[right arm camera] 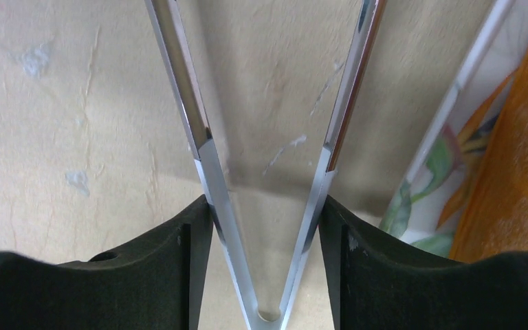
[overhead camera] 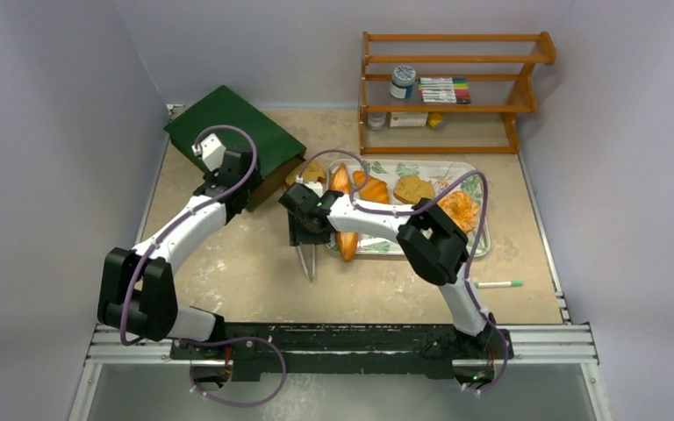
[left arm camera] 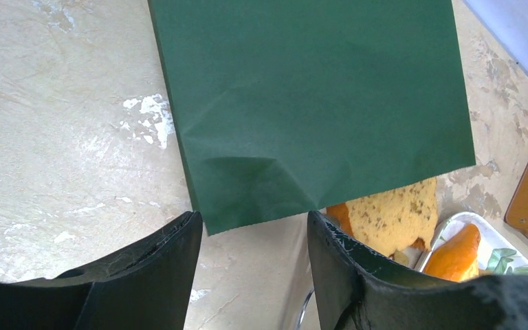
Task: Take the fake bread out of the paper bag
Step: Pick up the fake bread from the center of the board.
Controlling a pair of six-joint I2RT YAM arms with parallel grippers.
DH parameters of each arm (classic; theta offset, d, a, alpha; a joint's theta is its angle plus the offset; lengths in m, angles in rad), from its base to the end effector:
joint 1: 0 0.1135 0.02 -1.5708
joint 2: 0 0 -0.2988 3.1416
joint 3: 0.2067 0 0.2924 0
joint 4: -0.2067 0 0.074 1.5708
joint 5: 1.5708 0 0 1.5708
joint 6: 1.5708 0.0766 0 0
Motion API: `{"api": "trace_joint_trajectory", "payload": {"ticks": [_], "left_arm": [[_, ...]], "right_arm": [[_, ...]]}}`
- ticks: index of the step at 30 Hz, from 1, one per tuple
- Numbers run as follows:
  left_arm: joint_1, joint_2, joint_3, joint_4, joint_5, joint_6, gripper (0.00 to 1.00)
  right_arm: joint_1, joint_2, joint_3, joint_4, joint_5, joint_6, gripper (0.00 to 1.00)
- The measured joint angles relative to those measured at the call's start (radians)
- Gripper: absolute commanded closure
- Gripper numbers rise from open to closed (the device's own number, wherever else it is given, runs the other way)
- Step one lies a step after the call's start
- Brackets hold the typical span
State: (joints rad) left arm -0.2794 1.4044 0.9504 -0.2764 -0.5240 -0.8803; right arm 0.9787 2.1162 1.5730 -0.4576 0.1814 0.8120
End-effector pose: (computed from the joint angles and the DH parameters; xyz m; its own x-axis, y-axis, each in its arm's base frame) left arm 0.3552 -0.0620 0.2430 -0.3163 -0.6037 -0.7318 -0.5705 0.7374 -0.3617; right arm 0.3082 0.4334 0.1467 -0.8761 -0.0237 -0.4815 -0.1832 0.9402 0.2871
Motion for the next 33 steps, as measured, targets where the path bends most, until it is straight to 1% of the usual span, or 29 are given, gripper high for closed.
{"api": "trace_joint_trajectory", "payload": {"ticks": [7,14,21,23,24,26,30,33], "left_arm": [[0.000,0.000,-0.014,0.008,0.006,0.000,0.43],[0.000,0.000,-0.039,0.011,0.015,-0.001,0.43],[0.000,0.001,-0.040,0.032,0.015,-0.004,0.43],[0.000,0.002,-0.040,0.037,0.015,-0.008,0.43],[0.000,0.002,-0.042,0.039,0.015,-0.011,0.43],[0.000,0.003,-0.047,0.045,0.015,-0.017,0.43],[0.000,0.005,-0.050,0.051,0.015,-0.019,0.43],[0.000,0.005,-0.050,0.051,0.015,-0.018,0.43]], "right_arm": [[-0.034,0.094,0.162,-0.101,0.010,0.003,0.41],[-0.069,0.166,0.292,-0.196,-0.002,0.115,0.41],[-0.090,0.314,0.551,-0.293,-0.004,0.186,0.42],[-0.097,0.335,0.590,-0.306,-0.016,0.200,0.43],[-0.101,0.338,0.592,-0.308,-0.021,0.206,0.45],[-0.111,0.335,0.582,-0.303,-0.038,0.221,0.54],[-0.129,0.283,0.477,-0.222,-0.074,0.245,0.73],[-0.137,0.249,0.404,-0.146,-0.100,0.243,0.80]]}}
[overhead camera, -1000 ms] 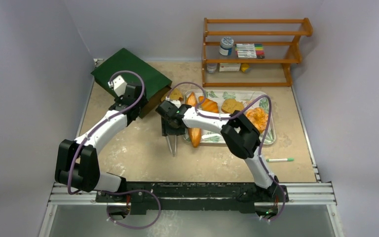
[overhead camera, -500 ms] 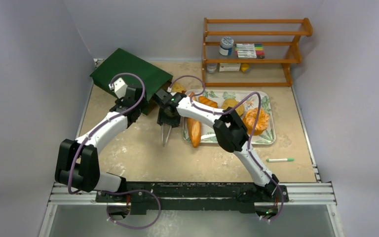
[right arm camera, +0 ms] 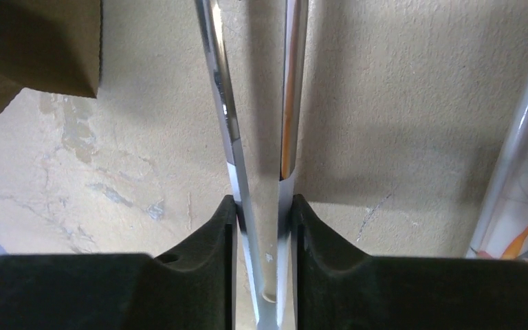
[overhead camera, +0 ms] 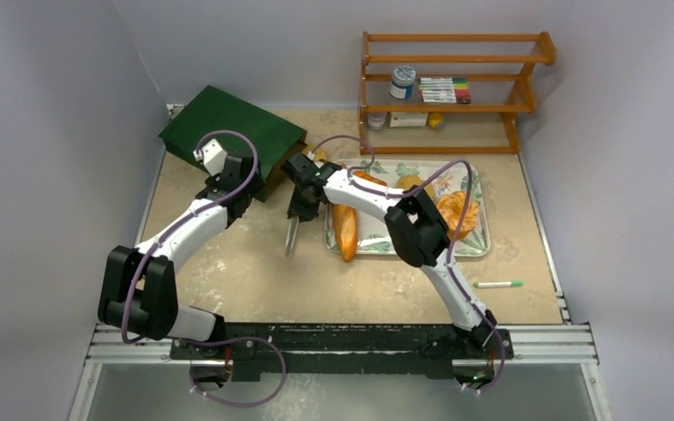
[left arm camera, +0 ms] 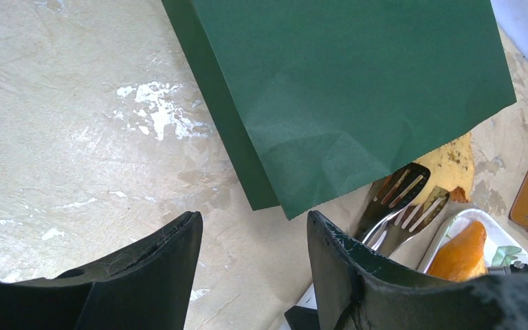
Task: Take the fake bread out of the paper bag
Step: Pick up the fake bread from the center of the board.
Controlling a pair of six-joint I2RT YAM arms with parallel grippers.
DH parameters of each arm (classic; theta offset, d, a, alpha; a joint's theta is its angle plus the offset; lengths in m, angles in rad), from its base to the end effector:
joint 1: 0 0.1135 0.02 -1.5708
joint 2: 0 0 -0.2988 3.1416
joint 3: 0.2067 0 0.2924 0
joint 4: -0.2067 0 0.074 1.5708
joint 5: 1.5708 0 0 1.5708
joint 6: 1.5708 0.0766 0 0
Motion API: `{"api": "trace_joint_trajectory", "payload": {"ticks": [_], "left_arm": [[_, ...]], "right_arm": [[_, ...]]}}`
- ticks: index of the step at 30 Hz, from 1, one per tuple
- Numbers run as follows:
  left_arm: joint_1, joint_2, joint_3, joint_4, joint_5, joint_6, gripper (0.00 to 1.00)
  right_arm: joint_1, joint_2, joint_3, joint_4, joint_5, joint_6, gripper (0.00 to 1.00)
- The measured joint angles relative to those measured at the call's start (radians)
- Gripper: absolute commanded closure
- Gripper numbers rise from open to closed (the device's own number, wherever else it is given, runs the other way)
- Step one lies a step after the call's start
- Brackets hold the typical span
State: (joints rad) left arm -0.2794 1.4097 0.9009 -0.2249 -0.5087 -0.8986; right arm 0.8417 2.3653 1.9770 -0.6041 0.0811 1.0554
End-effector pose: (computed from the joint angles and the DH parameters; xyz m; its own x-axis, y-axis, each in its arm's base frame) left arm 0.3524 -0.0623 0.2271 -0.3172 -0.6199 -0.7177 -0.5701 0.7294 -0.3780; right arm 0.4063 0.4456 0.1442 -0.8960 0.2987 -0.3285 0.1335 0.8869 0.4422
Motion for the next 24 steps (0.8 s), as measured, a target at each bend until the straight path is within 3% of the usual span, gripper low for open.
{"api": "trace_joint_trajectory", "payload": {"ticks": [5,15,24], "left_arm": [[0.000,0.000,0.000,0.000,-0.001,0.000,0.43],[0.000,0.000,0.000,-0.001,-0.008,-0.001,0.43],[0.000,-0.001,0.000,-0.003,-0.021,-0.002,0.43]], "right_arm": [[0.002,-0.042,-0.077,0.070,0.005,-0.024,0.88],[0.039,-0.209,-0.314,0.090,0.055,-0.073,0.91],[0.138,-0.351,-0.378,0.063,0.089,-0.097,0.92]]}}
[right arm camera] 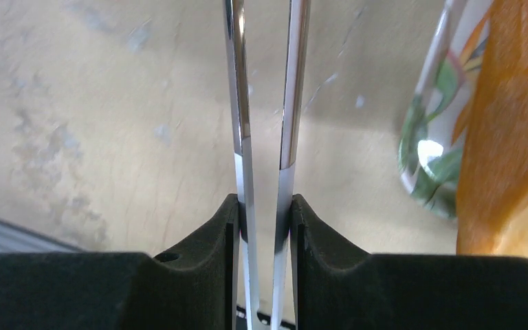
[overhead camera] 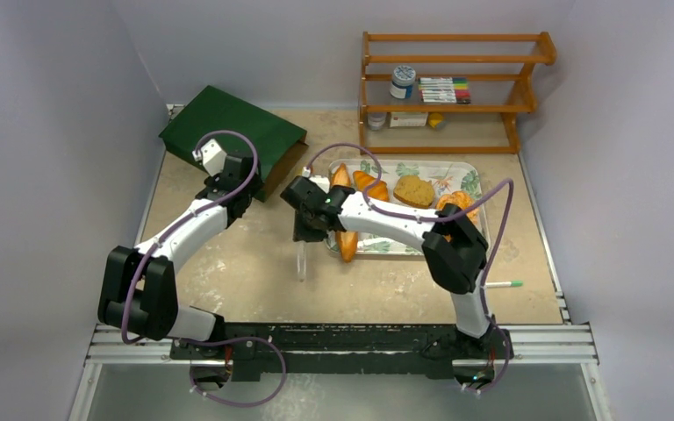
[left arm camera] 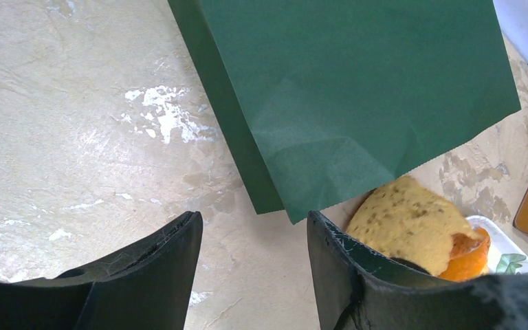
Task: Take the fake bread out of the paper bag
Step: Pick up the fake bread from the center of the board, then place the fake bread in the container.
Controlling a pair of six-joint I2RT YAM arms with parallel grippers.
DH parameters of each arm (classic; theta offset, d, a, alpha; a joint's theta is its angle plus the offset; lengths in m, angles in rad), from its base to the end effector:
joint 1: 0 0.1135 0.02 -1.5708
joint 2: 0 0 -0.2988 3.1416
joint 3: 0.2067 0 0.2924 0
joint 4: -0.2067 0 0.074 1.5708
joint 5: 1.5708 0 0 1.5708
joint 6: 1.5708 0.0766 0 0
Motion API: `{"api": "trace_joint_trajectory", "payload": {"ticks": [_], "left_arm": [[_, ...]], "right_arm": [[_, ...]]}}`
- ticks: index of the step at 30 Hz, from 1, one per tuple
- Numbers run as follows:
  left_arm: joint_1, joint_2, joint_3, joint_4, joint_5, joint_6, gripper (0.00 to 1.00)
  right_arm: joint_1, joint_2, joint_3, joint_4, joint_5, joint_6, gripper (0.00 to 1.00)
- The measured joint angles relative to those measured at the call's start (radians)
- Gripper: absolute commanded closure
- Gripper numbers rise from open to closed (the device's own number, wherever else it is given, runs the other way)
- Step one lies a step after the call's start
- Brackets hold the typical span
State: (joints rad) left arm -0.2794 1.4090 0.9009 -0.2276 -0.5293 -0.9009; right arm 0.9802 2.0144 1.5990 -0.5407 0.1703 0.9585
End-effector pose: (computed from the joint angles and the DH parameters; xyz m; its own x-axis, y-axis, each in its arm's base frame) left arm 0.3519 -0.0607 0.2276 -0.3051 -0.6164 -0.7259 -0.5813 0.7243 -0.3707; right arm 0.3006 0.4251 0.2007 -0.8868 0.1255 -0.4448 -0.0669 0.9174 0.3924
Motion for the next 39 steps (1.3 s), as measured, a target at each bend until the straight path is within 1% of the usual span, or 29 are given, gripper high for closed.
{"api": "trace_joint_trajectory", "payload": {"ticks": [5,9,13,19,21,25,30,35,39], "left_arm": [[0.000,-0.002,0.000,-0.004,-0.002,-0.002,0.43],[0.000,-0.002,0.000,-0.006,-0.003,-0.002,0.43],[0.000,-0.002,0.000,-0.006,-0.003,-0.002,0.43],[0.000,-0.003,0.000,-0.016,-0.010,-0.001,0.43],[0.000,-0.003,0.000,-0.019,-0.011,0.000,0.43],[0.002,-0.003,0.000,-0.021,-0.010,-0.001,0.43],[0.003,-0.003,0.000,-0.021,-0.010,0.000,0.43],[0.003,-0.002,0.000,-0.022,-0.010,0.002,0.43],[0.003,0.001,0.001,-0.025,-0.010,0.004,0.43]], "right_arm": [[0.044,-0.105,-0.051,0.000,0.006,-0.002,0.92],[0.051,-0.175,-0.114,-0.005,0.021,-0.002,0.92],[0.052,-0.196,-0.150,-0.003,0.021,-0.002,0.96],[0.054,-0.234,-0.153,-0.029,0.040,0.005,0.96],[0.055,-0.285,-0.169,-0.040,0.053,0.018,0.96],[0.056,-0.450,-0.238,-0.070,0.084,0.068,0.95],[0.056,-0.661,-0.378,-0.117,0.131,0.165,0.94],[0.056,-0.793,-0.532,-0.173,0.153,0.266,0.91],[0.055,-0.829,-0.615,-0.195,0.171,0.332,0.89]]}}
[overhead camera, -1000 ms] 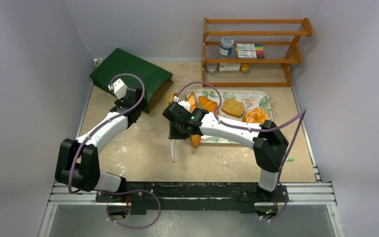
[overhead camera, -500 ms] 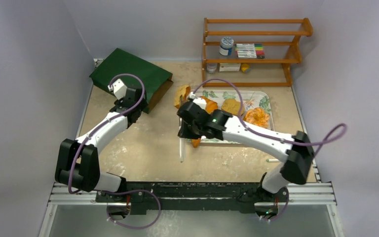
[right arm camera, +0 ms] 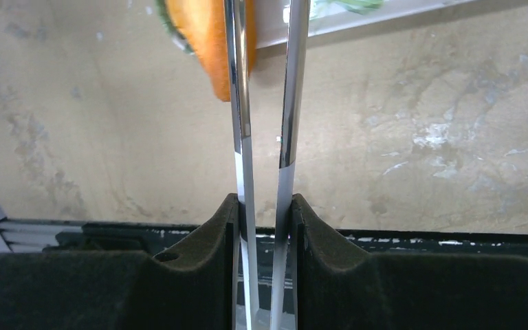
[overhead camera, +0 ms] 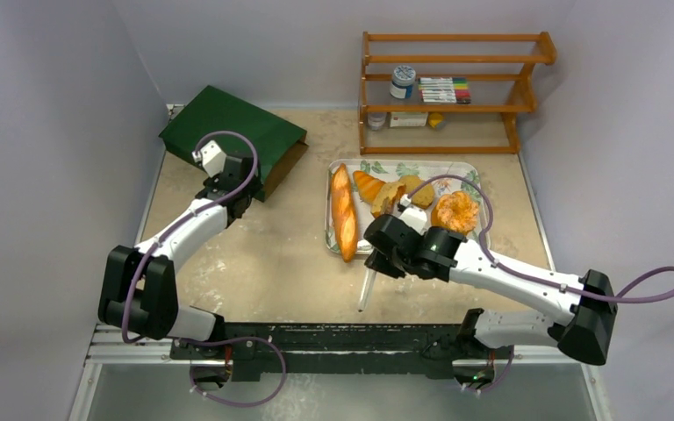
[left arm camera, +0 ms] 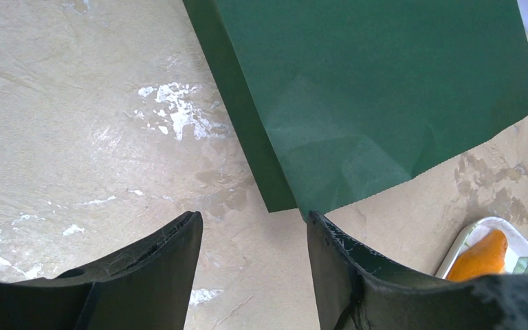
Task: Take the fake bread out of the paper bag
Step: Place the fake bread in the container.
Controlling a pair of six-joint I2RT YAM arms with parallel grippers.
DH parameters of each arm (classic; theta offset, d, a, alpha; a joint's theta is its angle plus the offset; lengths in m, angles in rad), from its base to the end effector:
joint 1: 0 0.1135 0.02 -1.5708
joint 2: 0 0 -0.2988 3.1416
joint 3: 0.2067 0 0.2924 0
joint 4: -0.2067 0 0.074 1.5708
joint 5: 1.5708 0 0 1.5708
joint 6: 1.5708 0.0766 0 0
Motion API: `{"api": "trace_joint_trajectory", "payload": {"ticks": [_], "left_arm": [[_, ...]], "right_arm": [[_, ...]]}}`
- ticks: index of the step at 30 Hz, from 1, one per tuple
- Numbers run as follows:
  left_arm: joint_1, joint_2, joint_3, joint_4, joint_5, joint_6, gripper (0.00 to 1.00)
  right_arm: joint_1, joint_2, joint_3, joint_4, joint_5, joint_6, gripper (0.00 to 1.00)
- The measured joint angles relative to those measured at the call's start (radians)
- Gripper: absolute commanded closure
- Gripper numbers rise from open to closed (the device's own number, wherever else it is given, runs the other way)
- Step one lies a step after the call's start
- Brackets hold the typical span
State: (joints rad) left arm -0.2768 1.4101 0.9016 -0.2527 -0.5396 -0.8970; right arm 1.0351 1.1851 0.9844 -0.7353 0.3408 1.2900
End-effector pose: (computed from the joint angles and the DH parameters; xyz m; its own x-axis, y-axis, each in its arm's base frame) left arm 0.3499 -0.0585 0.2252 -0.3176 -0.6067 -0.7287 -0.5955 0.7257 -0.3446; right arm 0.1684 0.2335 0.2744 -0.7954 0.4341 -0.4229 0.1984 0.8458 0.4952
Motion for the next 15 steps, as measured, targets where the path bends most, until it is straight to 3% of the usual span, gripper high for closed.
{"api": "trace_joint_trajectory", "payload": {"ticks": [6,10,15], "left_arm": [[0.000,0.008,0.007,-0.008,0.000,0.008,0.43],[0.000,0.011,0.011,-0.017,0.000,0.021,0.43],[0.000,0.017,0.011,-0.018,0.000,0.026,0.43]], "right_arm": [[-0.011,-0.028,-0.114,0.018,0.010,0.068,0.83],[-0.025,-0.062,-0.186,0.044,0.008,0.101,0.59],[-0.035,-0.097,-0.245,0.063,0.008,0.130,0.43]]}}
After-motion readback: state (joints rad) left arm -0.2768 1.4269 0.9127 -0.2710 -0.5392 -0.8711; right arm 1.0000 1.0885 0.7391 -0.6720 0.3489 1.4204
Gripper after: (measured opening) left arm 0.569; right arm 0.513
